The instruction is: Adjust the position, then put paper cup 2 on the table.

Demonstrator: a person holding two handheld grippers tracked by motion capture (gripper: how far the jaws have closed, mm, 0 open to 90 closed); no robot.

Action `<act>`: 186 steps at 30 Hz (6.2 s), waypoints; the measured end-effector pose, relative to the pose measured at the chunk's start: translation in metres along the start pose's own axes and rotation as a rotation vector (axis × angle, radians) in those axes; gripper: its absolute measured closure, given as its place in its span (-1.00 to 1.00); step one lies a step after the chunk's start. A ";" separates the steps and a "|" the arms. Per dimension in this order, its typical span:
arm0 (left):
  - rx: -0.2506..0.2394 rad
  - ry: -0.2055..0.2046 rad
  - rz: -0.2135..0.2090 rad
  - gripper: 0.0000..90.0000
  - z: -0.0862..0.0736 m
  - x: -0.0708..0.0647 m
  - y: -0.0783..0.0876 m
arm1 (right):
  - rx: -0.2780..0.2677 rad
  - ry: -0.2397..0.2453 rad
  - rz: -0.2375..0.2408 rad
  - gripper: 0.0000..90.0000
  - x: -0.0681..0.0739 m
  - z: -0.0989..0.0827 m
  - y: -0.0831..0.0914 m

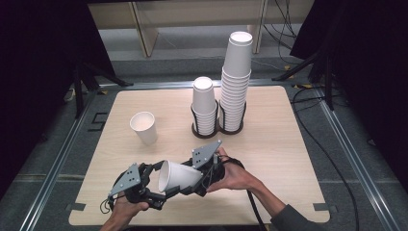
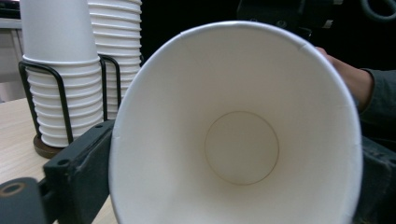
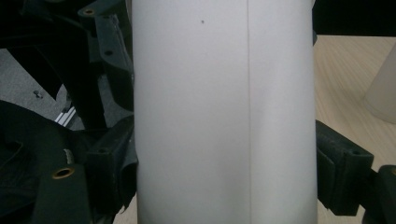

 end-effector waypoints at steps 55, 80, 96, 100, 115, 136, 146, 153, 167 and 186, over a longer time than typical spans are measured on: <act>0.323 -0.170 0.180 -0.69 -0.008 0.024 0.012 | 0.212 0.070 -0.210 -0.64 -0.022 -0.023 0.015; 0.382 -0.176 0.198 -0.69 0.004 0.035 0.018 | 0.208 0.068 -0.220 -0.64 -0.025 -0.025 0.008; 0.443 -0.214 0.151 -0.69 0.019 0.031 0.007 | 0.170 0.053 -0.235 -0.65 -0.027 -0.019 0.006; 0.453 -0.216 0.162 -0.69 0.020 0.036 0.004 | 0.176 0.048 -0.238 -0.65 -0.027 -0.021 0.008; 0.551 -0.253 0.238 -0.69 0.019 0.066 -0.016 | 0.178 0.002 -0.301 -0.64 -0.026 -0.042 0.039; 0.613 -0.234 0.312 -0.69 0.016 0.111 -0.040 | 0.201 -0.057 -0.353 -0.62 -0.014 -0.073 0.066; 0.646 -0.227 0.341 -0.69 0.012 0.128 -0.046 | 0.194 -0.074 -0.353 -0.62 -0.010 -0.077 0.069; 0.669 -0.240 0.366 -0.69 0.011 0.142 -0.053 | 0.201 -0.080 -0.347 -0.62 -0.008 -0.081 0.068; 0.721 -0.204 0.394 -0.71 0.002 0.152 -0.066 | 0.194 -0.090 -0.341 -0.61 -0.007 -0.082 0.070; 0.681 -0.195 0.448 -0.84 -0.006 0.173 -0.072 | 0.182 -0.099 -0.340 -0.59 -0.006 -0.083 0.072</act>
Point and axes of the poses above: each handheld gripper's, and its own axes: y roughly backward along the jaws, z roughly out of its top, x roughly to its left, the point moved 8 cm from there along -y, roughly forward along the jaws, and after that the axes turned 8 degrees about -x, right-handed, at the moved point
